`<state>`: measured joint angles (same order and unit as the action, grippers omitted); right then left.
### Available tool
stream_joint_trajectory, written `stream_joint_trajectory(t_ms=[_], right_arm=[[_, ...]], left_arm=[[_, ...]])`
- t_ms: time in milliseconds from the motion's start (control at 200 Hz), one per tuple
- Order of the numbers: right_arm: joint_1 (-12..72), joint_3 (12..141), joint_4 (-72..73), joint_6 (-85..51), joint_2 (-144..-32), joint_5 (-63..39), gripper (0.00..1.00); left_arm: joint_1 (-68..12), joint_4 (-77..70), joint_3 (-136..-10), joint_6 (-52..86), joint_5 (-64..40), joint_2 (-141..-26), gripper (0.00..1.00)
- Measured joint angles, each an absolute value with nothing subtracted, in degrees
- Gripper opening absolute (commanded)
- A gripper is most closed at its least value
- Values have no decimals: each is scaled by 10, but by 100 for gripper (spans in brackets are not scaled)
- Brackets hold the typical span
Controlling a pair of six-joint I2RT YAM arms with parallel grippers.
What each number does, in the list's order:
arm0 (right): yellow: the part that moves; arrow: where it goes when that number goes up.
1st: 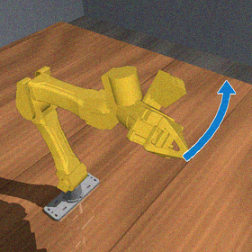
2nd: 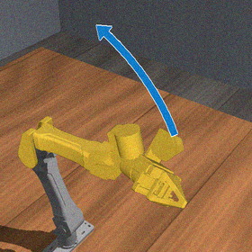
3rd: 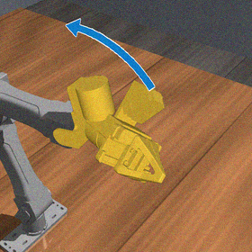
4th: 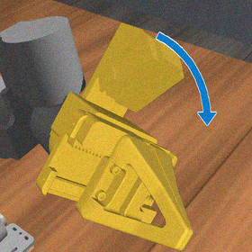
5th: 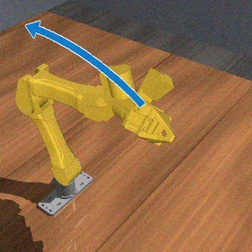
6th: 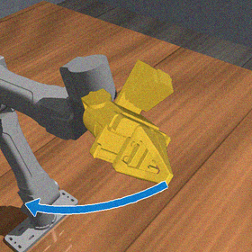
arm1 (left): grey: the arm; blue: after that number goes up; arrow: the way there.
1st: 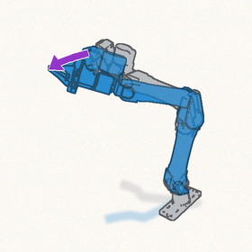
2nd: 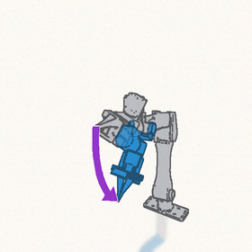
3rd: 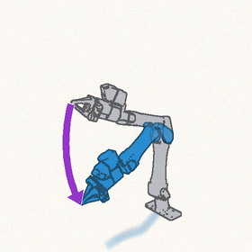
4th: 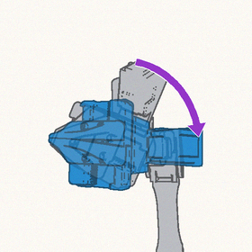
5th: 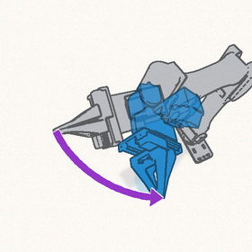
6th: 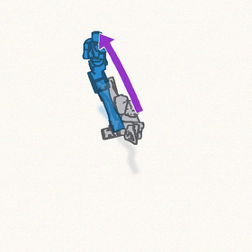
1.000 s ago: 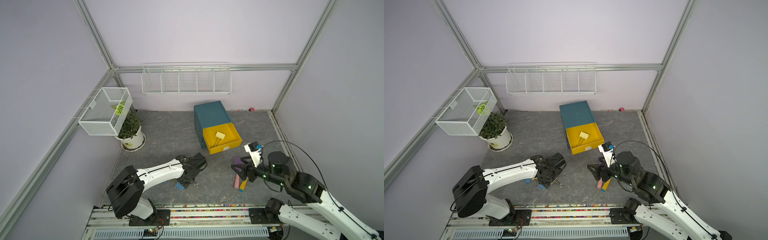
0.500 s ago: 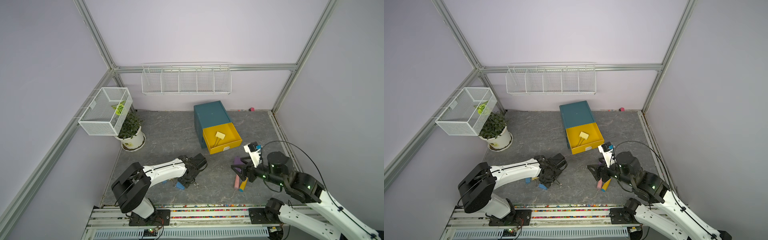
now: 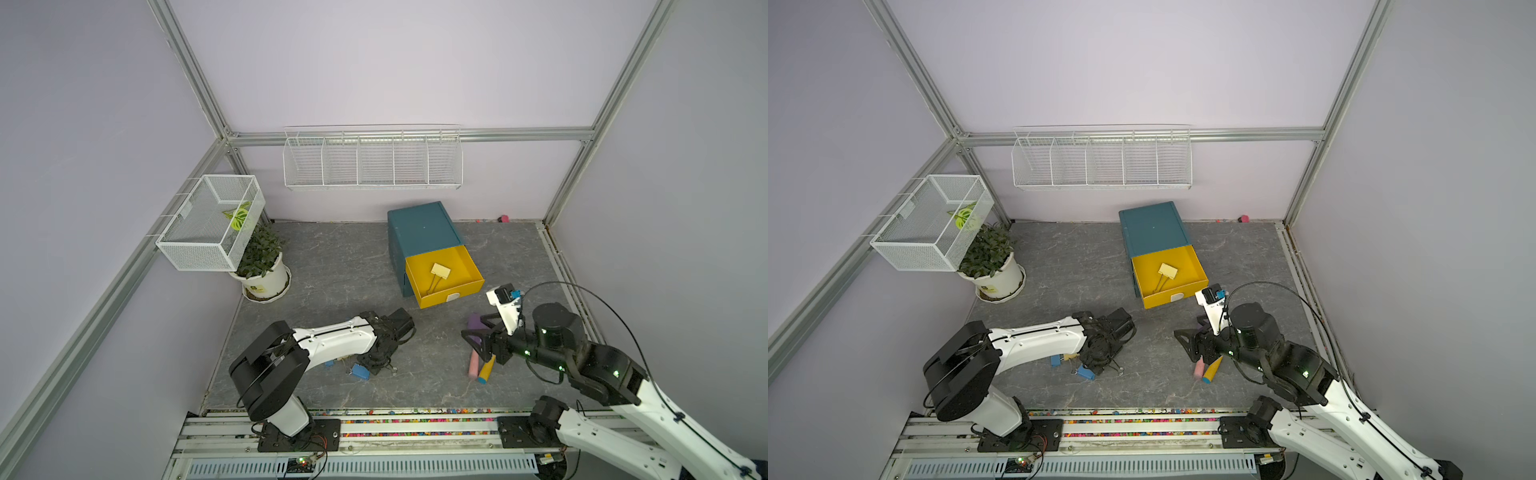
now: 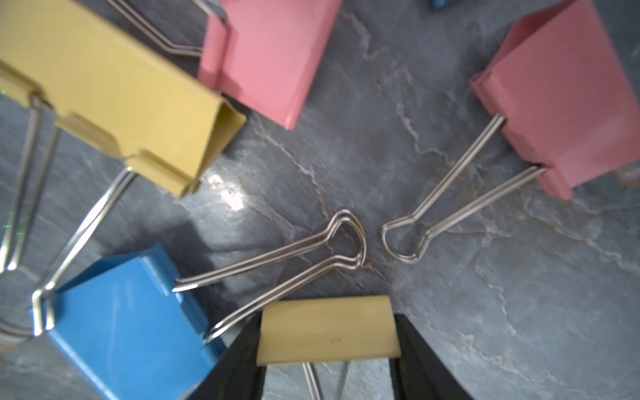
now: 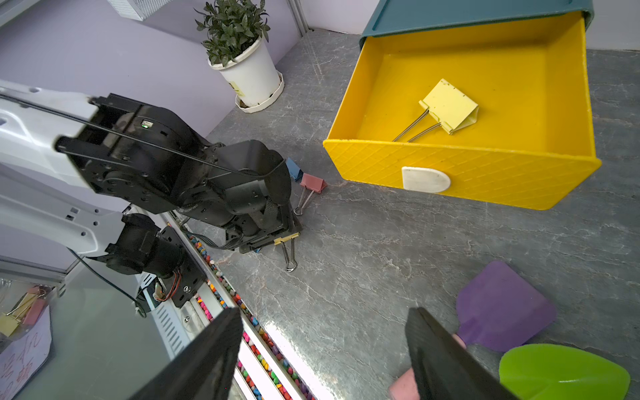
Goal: Put the binder clips in the drawer according to color
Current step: Pick up the binder clip at the center of the board, then place the binder clip in the drawer.
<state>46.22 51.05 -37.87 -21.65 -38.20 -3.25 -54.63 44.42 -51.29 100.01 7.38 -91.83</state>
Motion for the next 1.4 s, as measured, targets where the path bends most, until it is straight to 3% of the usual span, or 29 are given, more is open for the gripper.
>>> stream_joint_trajectory(t_ms=[275,710,945,1145,1400], right_arm=[[462,510,-379,-218,-382,-33,80],[462,511,-379,-221,-370,-32,79],[462,511,-379,-223,-362,-27,79],[462,511,-379,-227,-362,-26,79],[462,514,-383,-231,-359,-20,79]], left_arm=[[-564,481,-545,1004,121,-893,46],[-597,651,-799,966,298,-808,45],[-595,550,-901,701,342,-810,43],[-591,487,-1093,472,335,-960,41],[-591,475,-1206,261,299,-1111,40]])
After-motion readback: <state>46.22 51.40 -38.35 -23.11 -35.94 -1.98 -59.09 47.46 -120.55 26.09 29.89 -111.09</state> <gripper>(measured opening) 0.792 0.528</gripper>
